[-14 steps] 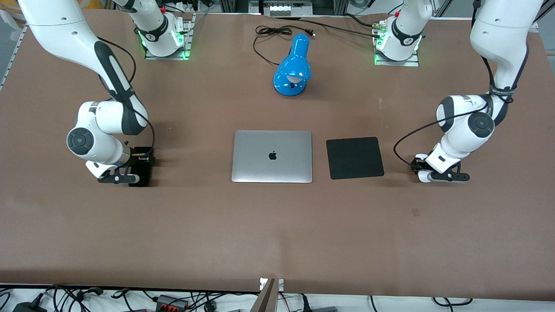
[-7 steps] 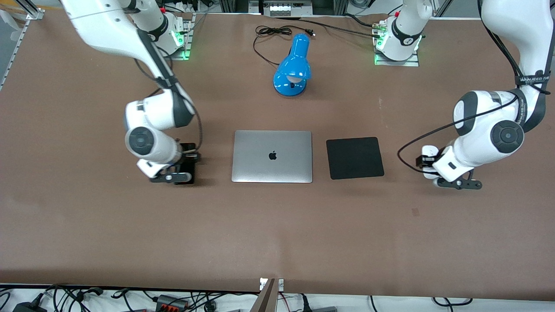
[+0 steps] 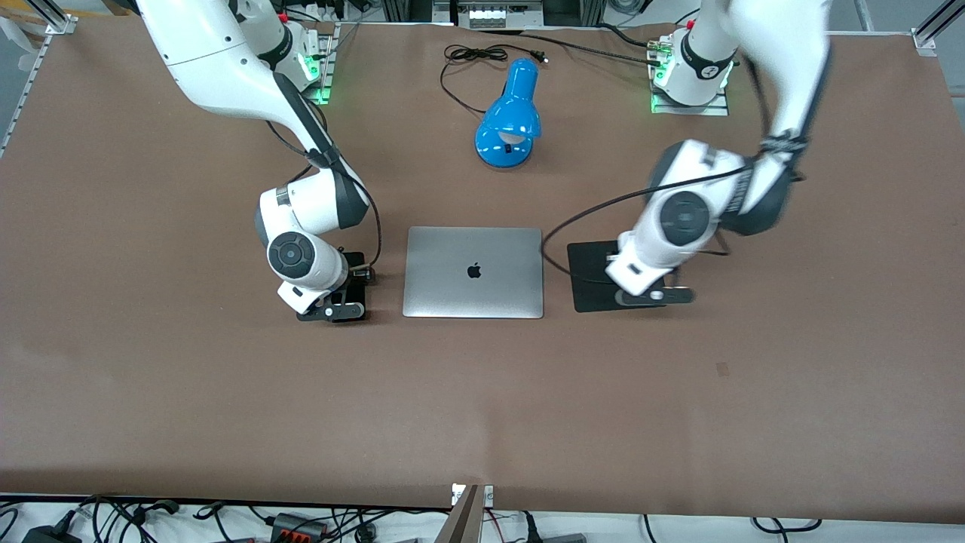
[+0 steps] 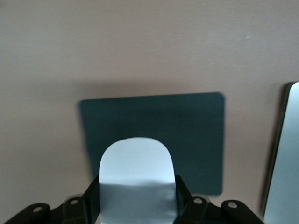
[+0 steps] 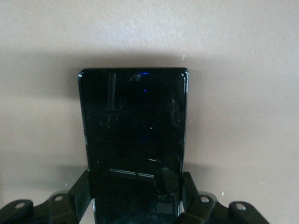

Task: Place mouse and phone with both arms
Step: 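Carry the phone toward the laptop while the left gripper carries the mouse onto the pad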

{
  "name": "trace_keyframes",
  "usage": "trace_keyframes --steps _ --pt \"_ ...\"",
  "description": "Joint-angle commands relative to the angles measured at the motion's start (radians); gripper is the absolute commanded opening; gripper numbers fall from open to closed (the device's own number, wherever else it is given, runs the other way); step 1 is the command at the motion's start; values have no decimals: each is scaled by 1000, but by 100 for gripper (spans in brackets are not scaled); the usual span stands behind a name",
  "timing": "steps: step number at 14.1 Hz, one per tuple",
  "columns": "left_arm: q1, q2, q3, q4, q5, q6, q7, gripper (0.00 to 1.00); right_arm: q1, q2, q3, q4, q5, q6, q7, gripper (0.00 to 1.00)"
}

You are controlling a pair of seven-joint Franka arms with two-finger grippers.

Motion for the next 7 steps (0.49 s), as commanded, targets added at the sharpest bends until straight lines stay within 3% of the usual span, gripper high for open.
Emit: trace_keyframes --steps 1,2,4,7 --pt "11 0 11 -97 22 137 -19 39 16 18 -6 20 11 9 5 70" --pt "11 4 12 -135 22 201 -19 38 10 15 -6 20 11 8 5 100" --pt "17 13 12 -218 22 368 -19 38 -1 2 -14 39 11 0 -3 100" --pt "17 42 14 -246 22 458 -19 38 -91 -89 -23 120 11 -148 -11 100"
